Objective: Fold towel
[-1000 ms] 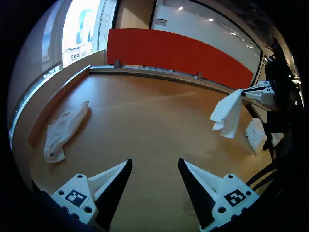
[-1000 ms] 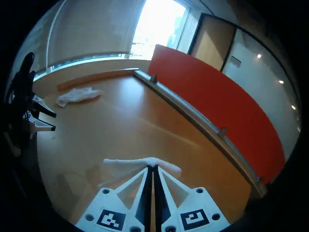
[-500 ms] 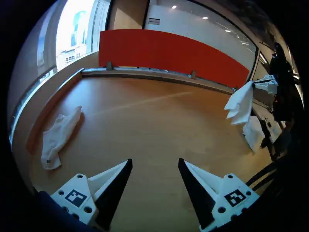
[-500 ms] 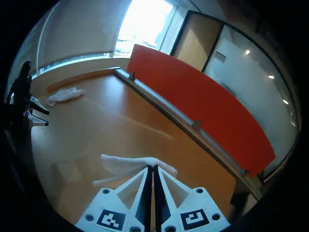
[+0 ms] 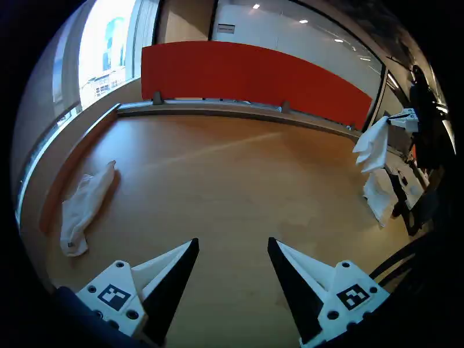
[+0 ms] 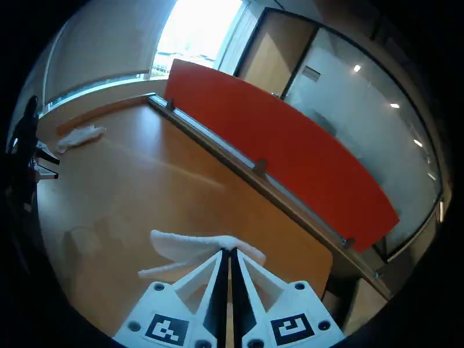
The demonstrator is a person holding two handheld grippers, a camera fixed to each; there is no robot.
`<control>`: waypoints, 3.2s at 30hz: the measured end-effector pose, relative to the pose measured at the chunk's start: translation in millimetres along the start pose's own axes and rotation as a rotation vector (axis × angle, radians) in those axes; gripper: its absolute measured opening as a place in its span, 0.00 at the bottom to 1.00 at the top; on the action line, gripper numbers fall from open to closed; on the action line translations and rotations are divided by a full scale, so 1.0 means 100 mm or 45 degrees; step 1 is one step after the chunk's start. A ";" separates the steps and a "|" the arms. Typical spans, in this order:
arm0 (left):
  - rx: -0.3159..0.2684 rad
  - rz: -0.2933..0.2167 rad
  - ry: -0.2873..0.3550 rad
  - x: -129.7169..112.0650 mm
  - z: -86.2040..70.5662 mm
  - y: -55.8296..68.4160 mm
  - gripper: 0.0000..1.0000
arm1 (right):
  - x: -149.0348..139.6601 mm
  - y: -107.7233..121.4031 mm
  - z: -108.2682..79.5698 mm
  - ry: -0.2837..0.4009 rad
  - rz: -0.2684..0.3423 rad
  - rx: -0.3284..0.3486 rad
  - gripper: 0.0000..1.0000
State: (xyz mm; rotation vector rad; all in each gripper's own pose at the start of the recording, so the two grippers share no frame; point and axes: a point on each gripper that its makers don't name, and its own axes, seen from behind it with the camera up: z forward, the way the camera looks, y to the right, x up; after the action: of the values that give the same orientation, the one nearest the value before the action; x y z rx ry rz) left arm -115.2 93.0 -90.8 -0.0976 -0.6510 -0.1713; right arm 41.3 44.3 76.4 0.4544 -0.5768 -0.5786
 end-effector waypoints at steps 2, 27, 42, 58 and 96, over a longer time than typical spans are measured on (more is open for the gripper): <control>0.000 0.000 -0.004 0.00 0.01 0.03 0.87 | -0.07 0.11 -0.02 -0.011 0.001 -0.012 0.02; -0.014 0.065 -0.038 0.02 0.11 0.42 0.88 | -1.01 0.70 -0.33 -0.117 0.078 -0.088 0.02; -0.043 0.110 -0.058 -0.04 0.12 0.58 0.87 | -1.85 0.53 -0.69 -0.190 0.200 -0.145 0.02; -0.043 0.154 -0.065 -0.10 0.06 0.63 0.88 | -2.70 0.42 -0.70 -0.276 0.305 -0.221 0.02; 0.022 0.165 -0.064 -0.21 -0.14 0.39 0.87 | -3.49 0.13 -0.37 -0.385 0.522 -0.256 0.09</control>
State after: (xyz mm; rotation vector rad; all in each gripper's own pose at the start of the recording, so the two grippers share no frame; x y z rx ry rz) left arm -116.1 131.6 -116.3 -0.1273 -0.6937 -0.0385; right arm -171.6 279.3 -75.1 0.0506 -0.8654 -0.3070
